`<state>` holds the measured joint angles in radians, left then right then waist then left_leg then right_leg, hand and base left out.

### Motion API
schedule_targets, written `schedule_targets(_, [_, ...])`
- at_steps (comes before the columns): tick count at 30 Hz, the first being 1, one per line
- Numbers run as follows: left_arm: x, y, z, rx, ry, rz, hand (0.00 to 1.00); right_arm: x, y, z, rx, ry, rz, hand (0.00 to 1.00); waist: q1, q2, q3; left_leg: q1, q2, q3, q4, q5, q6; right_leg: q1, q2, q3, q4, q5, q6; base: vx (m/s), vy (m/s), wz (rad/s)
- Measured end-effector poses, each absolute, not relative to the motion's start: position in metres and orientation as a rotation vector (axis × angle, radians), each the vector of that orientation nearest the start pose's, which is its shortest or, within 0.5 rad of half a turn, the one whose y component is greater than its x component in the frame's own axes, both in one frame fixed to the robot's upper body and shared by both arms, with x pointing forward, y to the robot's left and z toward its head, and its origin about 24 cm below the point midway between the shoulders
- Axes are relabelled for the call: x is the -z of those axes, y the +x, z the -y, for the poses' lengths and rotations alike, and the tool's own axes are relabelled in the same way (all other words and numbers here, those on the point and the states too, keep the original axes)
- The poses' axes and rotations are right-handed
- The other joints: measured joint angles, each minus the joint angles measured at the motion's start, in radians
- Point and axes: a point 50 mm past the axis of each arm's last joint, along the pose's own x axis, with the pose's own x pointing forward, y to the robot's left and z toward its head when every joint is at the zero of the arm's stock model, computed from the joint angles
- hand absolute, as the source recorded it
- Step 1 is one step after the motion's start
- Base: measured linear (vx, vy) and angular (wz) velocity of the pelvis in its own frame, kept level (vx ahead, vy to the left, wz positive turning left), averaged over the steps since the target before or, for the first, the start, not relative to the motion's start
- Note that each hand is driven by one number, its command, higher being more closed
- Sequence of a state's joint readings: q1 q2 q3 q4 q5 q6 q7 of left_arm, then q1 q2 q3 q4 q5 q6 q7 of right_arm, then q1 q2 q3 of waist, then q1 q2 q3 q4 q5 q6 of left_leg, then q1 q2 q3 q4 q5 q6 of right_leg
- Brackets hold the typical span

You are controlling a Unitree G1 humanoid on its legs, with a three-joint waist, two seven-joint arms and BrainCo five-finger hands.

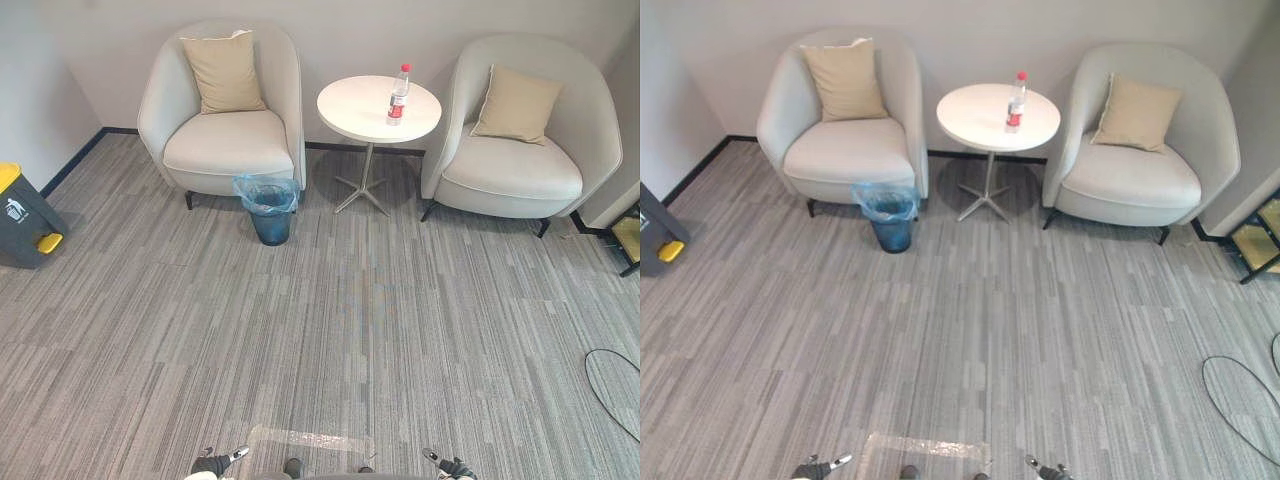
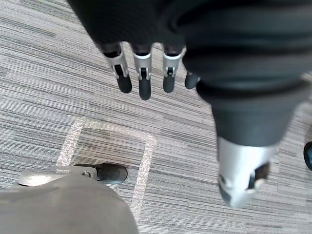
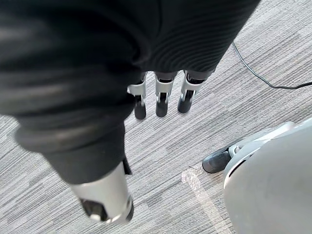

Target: Gather rubbish on tea table into small bin, then transfer packed bag to large trash can.

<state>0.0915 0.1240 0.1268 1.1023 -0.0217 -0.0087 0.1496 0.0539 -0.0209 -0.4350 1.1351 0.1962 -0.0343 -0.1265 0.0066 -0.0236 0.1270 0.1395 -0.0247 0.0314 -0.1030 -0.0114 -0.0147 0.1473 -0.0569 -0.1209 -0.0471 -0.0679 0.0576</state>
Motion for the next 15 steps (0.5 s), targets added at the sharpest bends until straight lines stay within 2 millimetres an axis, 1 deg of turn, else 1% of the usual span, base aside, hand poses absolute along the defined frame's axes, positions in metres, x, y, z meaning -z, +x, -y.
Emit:
schedule_targets(10, [0.1631,0.0758,-0.2215,-0.330,0.124,-1.177,0.00,0.1669,0.0775,0.2076,0.632,0.316,-1.121,0.00,-0.001,-0.001,0.001,0.000,0.001,0.009,0.000,-0.002,-0.002,0.004,0.001,0.005,-0.013,0.005,-0.001,0.00,0.000,0.00])
schedule_targets(15, [0.1630,0.0763,-0.2215,-0.316,0.136,-1.177,0.00,0.1673,0.0789,0.2065,0.622,0.318,-1.126,0.00,-0.001,-0.001,0.001,0.000,0.006,0.030,0.000,-0.005,-0.005,-0.005,0.006,0.025,-0.014,0.010,-0.004,-0.02,-0.020,-0.12])
